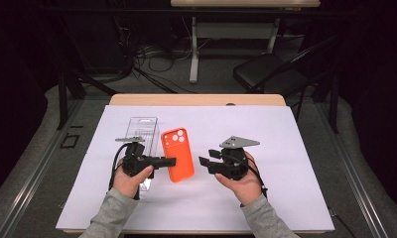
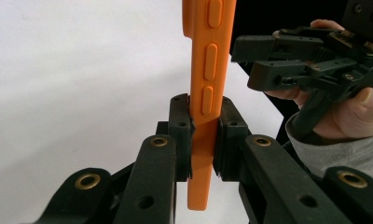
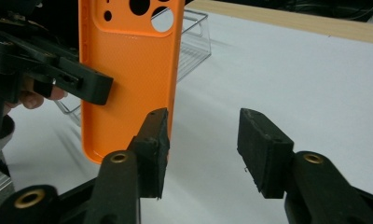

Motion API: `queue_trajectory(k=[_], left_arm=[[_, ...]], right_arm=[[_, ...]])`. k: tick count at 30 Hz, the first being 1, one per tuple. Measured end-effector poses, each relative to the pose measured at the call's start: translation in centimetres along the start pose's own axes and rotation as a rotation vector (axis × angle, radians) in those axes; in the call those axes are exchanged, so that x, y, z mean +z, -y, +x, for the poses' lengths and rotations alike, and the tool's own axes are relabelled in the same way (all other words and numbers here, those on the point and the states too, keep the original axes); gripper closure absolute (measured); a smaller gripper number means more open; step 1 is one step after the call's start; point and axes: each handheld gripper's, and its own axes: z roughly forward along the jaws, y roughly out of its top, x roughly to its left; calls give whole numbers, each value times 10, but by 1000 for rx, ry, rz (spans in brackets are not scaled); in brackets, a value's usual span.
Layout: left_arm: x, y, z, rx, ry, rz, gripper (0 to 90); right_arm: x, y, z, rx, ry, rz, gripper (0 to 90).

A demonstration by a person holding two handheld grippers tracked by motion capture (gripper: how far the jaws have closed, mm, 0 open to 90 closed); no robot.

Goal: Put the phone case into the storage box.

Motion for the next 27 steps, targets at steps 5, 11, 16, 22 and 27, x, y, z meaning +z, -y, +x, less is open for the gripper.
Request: queue_trajectory(k=[5,11,16,22,27], left_arm=[[-3,0,0,21,6,4,801],[-4,0,0,41,6,12,801],[-3,1,0,42,9,15,801],[-3,2,-3,52,23,21,801],[-3,3,-5,62,36,28,801]], right_arm=[[-3,0,-2,-25,-6,-39,478],[-3,-1,-7,-26,-39,-38,358],[-3,0,-6,-36,-86,-34,257],[-2,1,-6,-57,-119,-16,229],[-3,1,-8,-40,-133,1,241]])
